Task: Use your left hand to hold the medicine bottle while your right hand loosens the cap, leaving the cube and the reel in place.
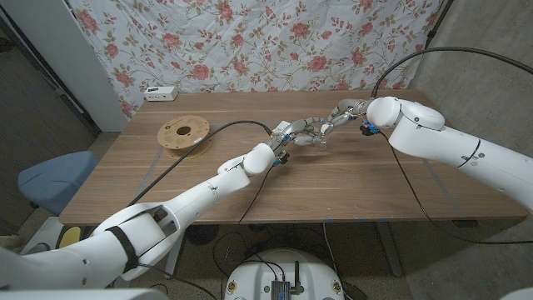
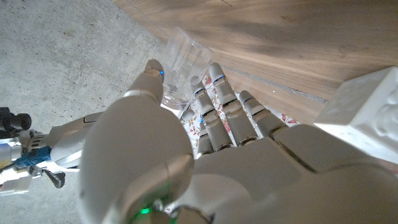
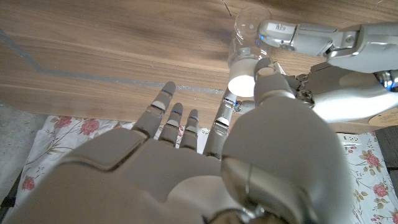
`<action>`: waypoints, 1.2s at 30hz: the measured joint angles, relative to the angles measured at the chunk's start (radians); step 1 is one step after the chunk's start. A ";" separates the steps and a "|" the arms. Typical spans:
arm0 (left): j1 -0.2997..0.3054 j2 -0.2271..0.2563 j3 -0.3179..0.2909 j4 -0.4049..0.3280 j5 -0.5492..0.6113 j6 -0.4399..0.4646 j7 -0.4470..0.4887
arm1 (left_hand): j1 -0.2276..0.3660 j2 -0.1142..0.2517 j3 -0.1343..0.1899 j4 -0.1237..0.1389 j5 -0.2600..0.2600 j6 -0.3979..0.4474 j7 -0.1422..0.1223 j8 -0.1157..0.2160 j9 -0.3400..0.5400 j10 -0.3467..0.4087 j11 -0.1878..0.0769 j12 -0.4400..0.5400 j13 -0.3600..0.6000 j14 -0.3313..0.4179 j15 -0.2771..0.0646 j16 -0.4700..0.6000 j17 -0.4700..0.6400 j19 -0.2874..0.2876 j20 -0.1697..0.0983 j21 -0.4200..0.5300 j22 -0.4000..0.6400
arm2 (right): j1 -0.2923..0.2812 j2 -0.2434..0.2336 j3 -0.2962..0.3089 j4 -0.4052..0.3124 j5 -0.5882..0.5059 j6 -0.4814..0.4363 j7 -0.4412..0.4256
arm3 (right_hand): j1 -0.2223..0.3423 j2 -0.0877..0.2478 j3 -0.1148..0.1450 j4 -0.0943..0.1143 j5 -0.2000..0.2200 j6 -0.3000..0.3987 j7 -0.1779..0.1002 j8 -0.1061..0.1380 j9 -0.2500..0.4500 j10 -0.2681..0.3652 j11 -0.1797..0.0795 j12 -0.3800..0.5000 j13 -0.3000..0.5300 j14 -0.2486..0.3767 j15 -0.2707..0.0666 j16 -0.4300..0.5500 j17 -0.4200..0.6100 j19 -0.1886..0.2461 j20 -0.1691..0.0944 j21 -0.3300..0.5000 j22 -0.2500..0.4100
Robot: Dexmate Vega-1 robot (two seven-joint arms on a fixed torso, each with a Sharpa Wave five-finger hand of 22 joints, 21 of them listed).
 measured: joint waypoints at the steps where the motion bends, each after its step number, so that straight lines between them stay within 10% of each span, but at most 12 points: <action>1: 0.000 0.001 0.000 -0.001 0.000 0.000 0.000 | 0.000 0.000 0.000 0.000 0.000 0.000 0.000 0.000 0.000 0.000 0.000 0.000 0.000 0.000 0.000 0.000 0.000 0.000 0.000 0.000 0.000 | -0.003 -0.001 0.003 -0.002 0.002 0.001 -0.003 | 0.005 0.003 0.003 -0.003 0.000 0.003 -0.003 0.001 0.000 0.002 -0.005 0.000 0.000 0.000 0.000 0.000 0.000 0.000 0.000 0.000 0.000; 36: 0.015 0.008 -0.004 -0.022 0.004 0.003 0.000 | -0.009 0.002 0.005 0.000 0.002 0.005 -0.005 0.000 0.000 0.001 -0.002 0.000 0.001 0.000 0.000 0.000 0.000 0.000 0.000 0.000 0.000 | -0.054 -0.022 0.068 -0.011 0.097 0.064 -0.041 | 0.130 0.080 0.067 -0.025 0.004 -0.008 -0.014 0.014 -0.003 0.000 -0.053 -0.007 0.000 -0.007 -0.032 0.000 0.000 -0.020 -0.020 -0.004 0.000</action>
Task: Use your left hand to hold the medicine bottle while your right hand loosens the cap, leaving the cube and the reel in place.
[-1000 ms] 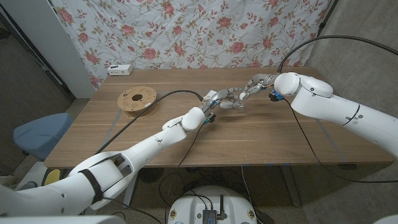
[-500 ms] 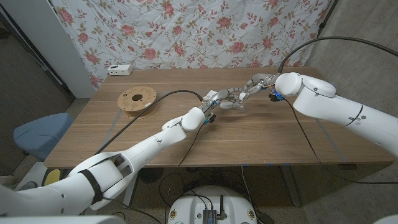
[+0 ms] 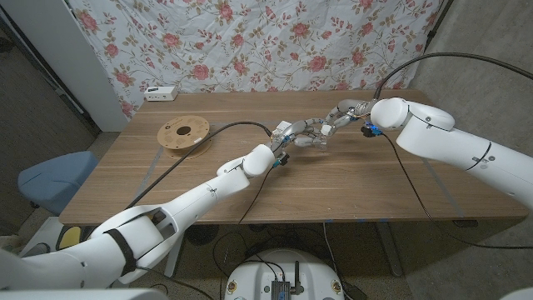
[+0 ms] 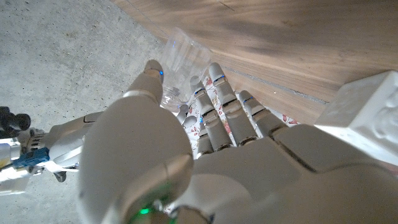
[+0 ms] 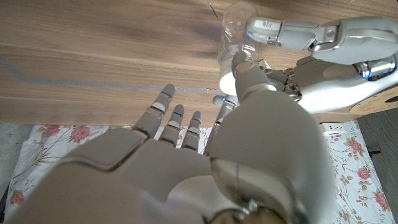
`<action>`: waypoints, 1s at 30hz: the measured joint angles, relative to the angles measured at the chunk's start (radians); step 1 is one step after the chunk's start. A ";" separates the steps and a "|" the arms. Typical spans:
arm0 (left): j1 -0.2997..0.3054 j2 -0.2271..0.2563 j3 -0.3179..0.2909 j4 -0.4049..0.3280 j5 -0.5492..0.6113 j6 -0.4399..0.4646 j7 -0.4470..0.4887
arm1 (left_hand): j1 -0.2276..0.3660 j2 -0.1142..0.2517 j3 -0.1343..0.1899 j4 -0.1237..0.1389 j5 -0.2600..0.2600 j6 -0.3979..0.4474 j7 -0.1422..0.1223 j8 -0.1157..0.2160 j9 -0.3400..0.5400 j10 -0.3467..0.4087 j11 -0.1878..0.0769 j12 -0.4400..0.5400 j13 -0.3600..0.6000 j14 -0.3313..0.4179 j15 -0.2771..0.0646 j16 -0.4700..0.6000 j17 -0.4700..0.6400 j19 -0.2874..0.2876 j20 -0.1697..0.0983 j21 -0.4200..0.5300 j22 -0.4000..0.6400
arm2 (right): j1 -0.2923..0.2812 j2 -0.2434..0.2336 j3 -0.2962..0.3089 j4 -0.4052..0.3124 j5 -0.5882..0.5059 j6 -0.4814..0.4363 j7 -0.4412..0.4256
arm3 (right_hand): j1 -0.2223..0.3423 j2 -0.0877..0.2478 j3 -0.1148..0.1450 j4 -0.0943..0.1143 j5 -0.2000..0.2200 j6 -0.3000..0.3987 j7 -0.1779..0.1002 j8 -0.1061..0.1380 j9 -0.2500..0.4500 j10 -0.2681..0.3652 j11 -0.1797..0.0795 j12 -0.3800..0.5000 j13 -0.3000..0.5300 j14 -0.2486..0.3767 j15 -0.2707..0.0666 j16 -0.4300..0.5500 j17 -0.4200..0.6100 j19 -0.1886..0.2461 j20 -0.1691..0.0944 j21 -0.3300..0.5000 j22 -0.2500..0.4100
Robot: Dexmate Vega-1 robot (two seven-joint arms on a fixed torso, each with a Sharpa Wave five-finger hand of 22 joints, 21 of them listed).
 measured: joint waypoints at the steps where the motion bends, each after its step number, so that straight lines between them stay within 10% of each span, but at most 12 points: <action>1: 0.001 0.000 0.000 0.000 0.000 0.000 0.000 | 0.000 0.000 0.000 0.000 0.000 0.000 0.000 0.000 0.000 0.000 0.000 0.000 0.000 0.000 0.000 0.000 0.000 0.000 0.000 0.000 0.000 | -0.008 -0.004 0.010 -0.004 0.004 0.000 -0.001 | 0.000 0.000 0.000 0.000 0.000 0.000 0.000 0.000 0.000 0.000 0.000 0.000 0.000 0.000 0.000 0.000 0.000 0.000 0.000 0.000 0.000; 17: 0.003 0.001 -0.001 0.000 0.001 -0.005 0.001 | 0.000 0.000 0.000 0.000 -0.001 -0.006 -0.005 0.000 0.000 0.000 0.000 -0.003 0.000 0.002 0.002 0.000 0.000 0.000 0.000 0.000 0.000 | -0.025 -0.013 0.034 -0.007 0.050 0.019 -0.013 | 0.053 0.024 0.022 -0.002 0.014 -0.011 -0.011 -0.003 -0.002 -0.006 -0.013 -0.006 0.000 -0.009 -0.009 -0.007 0.000 -0.011 -0.011 0.000 0.000; 30: -0.006 -0.005 -0.002 0.022 -0.002 -0.013 0.001 | 0.000 -0.001 0.004 -0.004 -0.002 -0.006 -0.005 0.000 0.000 0.000 0.000 0.000 0.000 0.002 0.002 0.000 0.000 0.000 0.000 0.000 0.000 | -0.008 -0.006 0.035 0.023 0.075 0.048 -0.002 | 0.075 0.027 0.030 0.006 0.016 -0.075 -0.037 -0.055 -0.013 -0.007 -0.014 -0.006 0.000 -0.013 -0.012 -0.007 0.000 -0.011 -0.011 0.000 0.000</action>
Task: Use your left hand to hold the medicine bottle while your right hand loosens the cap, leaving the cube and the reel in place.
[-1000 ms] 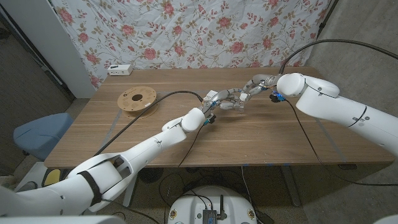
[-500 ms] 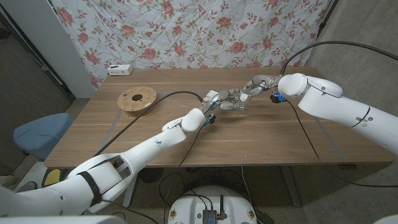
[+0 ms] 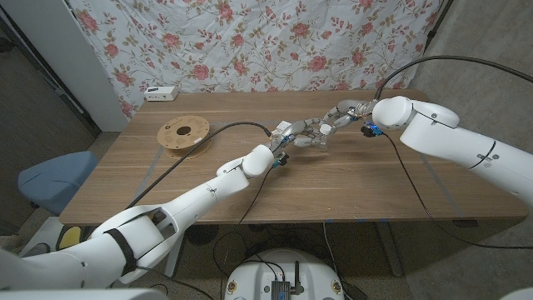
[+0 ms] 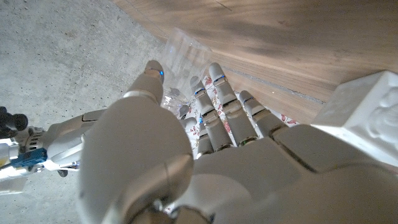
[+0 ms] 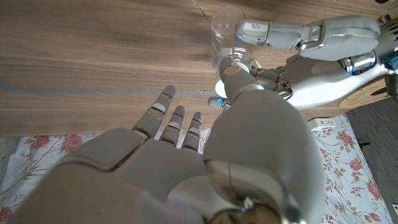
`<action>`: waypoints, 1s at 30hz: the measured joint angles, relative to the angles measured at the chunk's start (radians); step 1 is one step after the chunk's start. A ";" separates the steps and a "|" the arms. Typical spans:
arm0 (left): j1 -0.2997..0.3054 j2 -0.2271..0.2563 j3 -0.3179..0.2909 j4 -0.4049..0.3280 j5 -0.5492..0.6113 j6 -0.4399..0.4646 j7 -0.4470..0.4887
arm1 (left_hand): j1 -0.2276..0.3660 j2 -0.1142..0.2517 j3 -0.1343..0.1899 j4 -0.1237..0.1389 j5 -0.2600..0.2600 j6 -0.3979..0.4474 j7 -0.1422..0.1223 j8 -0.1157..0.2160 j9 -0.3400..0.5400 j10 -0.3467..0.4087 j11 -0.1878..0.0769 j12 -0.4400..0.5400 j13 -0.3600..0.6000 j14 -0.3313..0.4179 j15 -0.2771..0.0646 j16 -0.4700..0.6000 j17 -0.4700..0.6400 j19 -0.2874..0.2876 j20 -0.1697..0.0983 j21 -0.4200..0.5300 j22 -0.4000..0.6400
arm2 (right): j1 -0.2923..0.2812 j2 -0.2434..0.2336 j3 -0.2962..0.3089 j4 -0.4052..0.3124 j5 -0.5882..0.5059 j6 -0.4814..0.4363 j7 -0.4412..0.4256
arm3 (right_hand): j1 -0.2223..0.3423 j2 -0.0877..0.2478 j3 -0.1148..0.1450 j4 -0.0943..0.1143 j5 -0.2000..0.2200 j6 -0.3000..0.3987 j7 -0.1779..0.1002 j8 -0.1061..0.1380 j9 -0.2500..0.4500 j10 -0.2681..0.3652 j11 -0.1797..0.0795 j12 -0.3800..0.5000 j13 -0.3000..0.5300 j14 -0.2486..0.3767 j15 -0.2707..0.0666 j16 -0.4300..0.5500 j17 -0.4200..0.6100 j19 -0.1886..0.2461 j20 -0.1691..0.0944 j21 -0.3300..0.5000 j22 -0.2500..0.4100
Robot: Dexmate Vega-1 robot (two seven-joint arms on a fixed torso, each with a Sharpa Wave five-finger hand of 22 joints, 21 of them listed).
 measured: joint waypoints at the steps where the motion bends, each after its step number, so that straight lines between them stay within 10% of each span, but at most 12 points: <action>1: 0.000 0.000 0.000 0.000 0.000 -0.001 0.000 | 0.000 0.000 0.000 0.000 0.000 0.000 0.000 0.000 0.000 0.000 0.000 0.000 0.000 0.000 0.000 0.000 0.000 0.000 0.000 0.000 0.000 | 0.001 0.000 0.000 0.001 0.000 0.000 0.000 | 0.000 0.000 0.000 0.000 0.000 -0.007 0.001 -0.001 0.000 0.000 0.000 0.000 0.000 0.000 0.000 0.000 -0.001 0.000 0.000 0.000 0.000; 30: -0.039 -0.031 0.009 0.076 -0.011 -0.023 -0.006 | 0.000 0.000 0.003 0.003 0.002 0.000 0.000 0.000 0.000 0.000 0.000 0.000 0.000 0.000 0.000 0.000 0.000 0.000 0.000 0.000 0.000 | 0.031 0.016 -0.010 0.057 0.009 0.036 0.021 | -0.002 -0.015 -0.015 0.008 0.000 0.025 0.006 -0.007 -0.010 -0.014 0.004 -0.008 0.000 -0.004 0.004 0.000 -0.002 0.000 0.000 0.000 0.000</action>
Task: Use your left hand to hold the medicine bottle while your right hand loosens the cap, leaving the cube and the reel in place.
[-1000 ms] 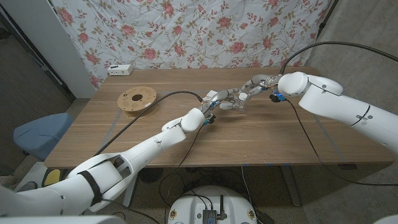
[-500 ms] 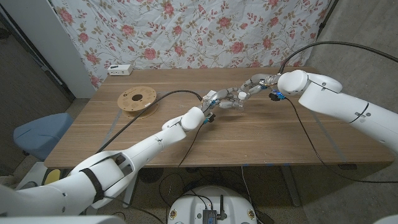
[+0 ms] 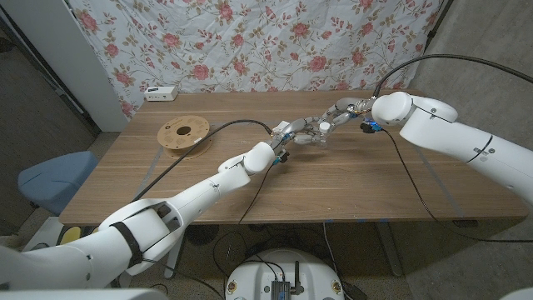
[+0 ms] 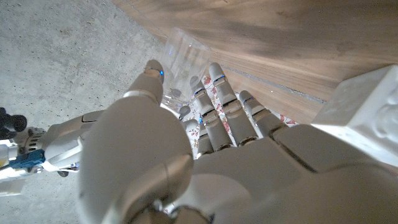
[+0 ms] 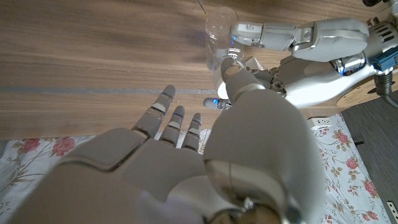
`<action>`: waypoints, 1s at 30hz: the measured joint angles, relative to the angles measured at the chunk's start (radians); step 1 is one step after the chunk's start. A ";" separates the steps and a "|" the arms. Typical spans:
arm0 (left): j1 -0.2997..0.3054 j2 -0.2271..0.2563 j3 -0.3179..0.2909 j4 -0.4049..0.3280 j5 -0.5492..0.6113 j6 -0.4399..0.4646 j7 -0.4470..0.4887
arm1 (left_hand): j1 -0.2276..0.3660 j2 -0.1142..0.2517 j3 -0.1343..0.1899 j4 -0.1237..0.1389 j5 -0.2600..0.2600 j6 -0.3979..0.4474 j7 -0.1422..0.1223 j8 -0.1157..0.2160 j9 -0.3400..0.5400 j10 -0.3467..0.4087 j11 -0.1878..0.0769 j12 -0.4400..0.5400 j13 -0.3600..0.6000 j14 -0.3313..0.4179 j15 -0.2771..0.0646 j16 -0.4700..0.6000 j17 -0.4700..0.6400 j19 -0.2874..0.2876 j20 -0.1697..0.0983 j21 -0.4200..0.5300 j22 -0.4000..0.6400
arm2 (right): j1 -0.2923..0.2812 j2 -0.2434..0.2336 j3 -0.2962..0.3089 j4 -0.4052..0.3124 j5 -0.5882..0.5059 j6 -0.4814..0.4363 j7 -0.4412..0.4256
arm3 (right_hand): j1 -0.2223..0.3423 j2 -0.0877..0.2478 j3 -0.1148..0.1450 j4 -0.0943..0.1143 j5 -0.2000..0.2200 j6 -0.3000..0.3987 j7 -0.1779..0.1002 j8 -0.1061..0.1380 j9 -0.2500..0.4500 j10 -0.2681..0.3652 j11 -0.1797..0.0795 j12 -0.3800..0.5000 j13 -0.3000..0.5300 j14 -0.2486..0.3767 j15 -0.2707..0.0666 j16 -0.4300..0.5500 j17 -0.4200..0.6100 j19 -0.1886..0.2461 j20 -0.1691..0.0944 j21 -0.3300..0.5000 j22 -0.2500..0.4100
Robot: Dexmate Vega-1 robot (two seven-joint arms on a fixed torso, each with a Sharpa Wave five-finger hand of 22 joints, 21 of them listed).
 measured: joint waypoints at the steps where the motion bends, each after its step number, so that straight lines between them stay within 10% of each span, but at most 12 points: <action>1: -0.001 -0.001 0.000 0.002 0.000 0.000 0.000 | 0.000 0.000 0.000 0.000 0.000 0.000 0.000 0.000 0.000 0.000 0.000 0.000 0.000 0.000 0.000 0.000 0.000 0.000 0.000 0.000 0.000 | 0.001 0.001 0.000 0.002 -0.004 0.016 0.008 | 0.000 0.000 0.000 0.000 0.000 0.000 0.000 0.000 0.000 0.000 0.000 0.000 0.000 0.000 0.000 0.000 0.000 0.000 0.000 0.000 0.000; 30: -0.003 -0.004 0.005 0.006 -0.001 -0.001 0.005 | -0.007 -0.007 0.000 0.000 -0.001 0.000 0.000 0.000 0.000 0.000 0.000 -0.001 -0.001 0.000 0.000 0.000 0.000 0.000 0.000 0.000 0.000 | -0.013 -0.004 0.023 -0.005 0.010 0.025 0.000 | -0.008 -0.011 -0.012 0.010 -0.001 0.016 0.005 -0.001 -0.006 0.000 0.000 0.001 0.000 0.004 0.004 0.000 0.000 0.000 0.000 0.000 0.000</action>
